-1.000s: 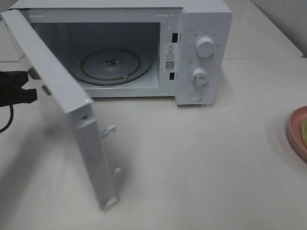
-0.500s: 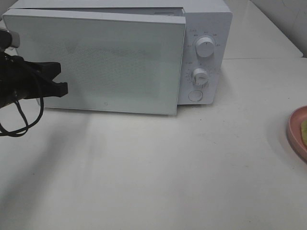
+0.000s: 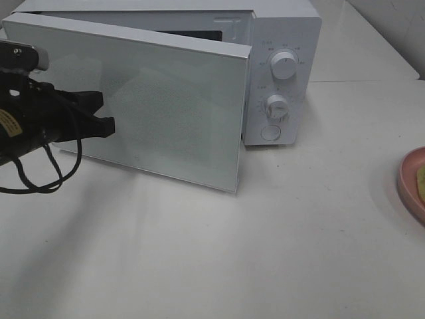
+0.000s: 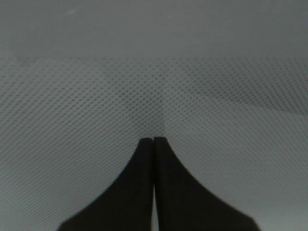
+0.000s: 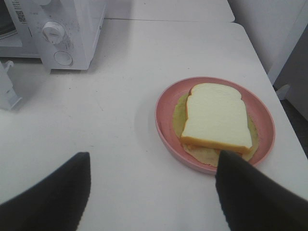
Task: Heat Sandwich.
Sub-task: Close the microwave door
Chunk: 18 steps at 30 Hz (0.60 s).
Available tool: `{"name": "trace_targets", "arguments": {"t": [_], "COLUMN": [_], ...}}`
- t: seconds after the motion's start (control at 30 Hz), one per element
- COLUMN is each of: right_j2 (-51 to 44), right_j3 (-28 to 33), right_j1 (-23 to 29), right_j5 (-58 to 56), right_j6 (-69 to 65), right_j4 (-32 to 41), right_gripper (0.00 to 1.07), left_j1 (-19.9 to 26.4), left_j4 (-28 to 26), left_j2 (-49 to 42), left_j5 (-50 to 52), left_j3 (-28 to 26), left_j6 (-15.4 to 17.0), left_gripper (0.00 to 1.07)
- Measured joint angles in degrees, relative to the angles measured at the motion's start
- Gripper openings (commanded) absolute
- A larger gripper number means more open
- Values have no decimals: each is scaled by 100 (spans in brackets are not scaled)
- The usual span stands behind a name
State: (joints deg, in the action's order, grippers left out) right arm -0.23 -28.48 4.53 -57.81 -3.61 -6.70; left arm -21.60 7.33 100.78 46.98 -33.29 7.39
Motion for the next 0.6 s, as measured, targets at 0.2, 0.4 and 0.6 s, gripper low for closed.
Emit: {"name": "trace_targets", "arguments": {"t": [0.2,0.4,0.6], "right_j2": [0,0,0], "right_j3": [0,0,0], "right_j1": [0,0,0], "right_j5": [0,0,0], "right_j6": [0,0,0], "right_j4": [0,0,0], "right_gripper": [71,71,71], "left_j1": [-430,-814,-905], "left_j4": [-229,-384,-521], "left_j2": [206,355,498], "left_j5": [-40,-155,-378], "left_j3": [-298,-785,-1163], "left_j6": [0,0,0], "left_gripper": [0,0,0]}}
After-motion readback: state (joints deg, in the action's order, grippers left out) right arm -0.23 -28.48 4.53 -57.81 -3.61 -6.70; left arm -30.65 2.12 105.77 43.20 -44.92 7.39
